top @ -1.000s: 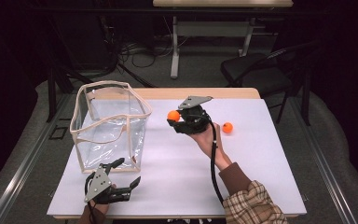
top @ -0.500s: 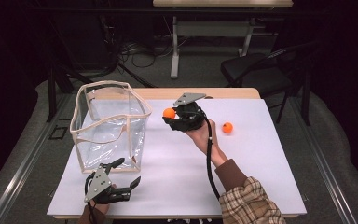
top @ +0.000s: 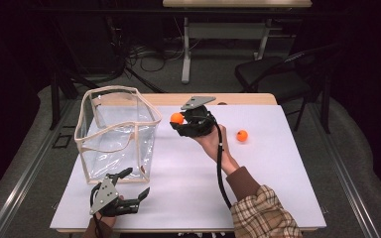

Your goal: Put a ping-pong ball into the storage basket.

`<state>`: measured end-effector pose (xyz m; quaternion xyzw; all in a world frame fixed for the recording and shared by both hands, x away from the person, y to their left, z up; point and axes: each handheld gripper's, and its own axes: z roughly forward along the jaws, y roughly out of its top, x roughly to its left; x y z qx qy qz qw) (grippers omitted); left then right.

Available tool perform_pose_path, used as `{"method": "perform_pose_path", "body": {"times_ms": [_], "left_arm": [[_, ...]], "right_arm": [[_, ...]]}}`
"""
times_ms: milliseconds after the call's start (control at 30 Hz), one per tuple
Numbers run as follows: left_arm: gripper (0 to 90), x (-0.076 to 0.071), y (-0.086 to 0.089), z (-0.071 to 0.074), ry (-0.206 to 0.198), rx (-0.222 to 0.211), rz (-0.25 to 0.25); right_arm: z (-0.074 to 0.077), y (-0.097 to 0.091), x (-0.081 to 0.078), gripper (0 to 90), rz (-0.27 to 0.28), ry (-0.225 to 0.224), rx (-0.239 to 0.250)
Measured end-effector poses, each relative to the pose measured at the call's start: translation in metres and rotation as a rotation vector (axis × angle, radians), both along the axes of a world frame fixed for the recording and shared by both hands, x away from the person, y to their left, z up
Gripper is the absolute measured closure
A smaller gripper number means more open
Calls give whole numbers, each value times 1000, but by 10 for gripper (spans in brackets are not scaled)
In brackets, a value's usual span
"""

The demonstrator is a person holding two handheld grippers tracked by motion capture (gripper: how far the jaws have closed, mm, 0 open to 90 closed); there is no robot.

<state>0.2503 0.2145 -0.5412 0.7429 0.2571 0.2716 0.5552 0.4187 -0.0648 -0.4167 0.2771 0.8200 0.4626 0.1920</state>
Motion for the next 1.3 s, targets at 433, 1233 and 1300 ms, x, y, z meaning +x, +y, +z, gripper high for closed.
{"method": "perform_pose_path", "body": {"times_ms": [433,1233,1300], "left_arm": [[156,0,0,0,-1,0,0],[156,1,0,0,0,-1,0],[156,1,0,0,-1,0,0]], "right_arm": [[9,5,4,510,1,-9,3],[22,23,13,511,17,-15,14],[24,24,15,511,16,-17,16]]}}
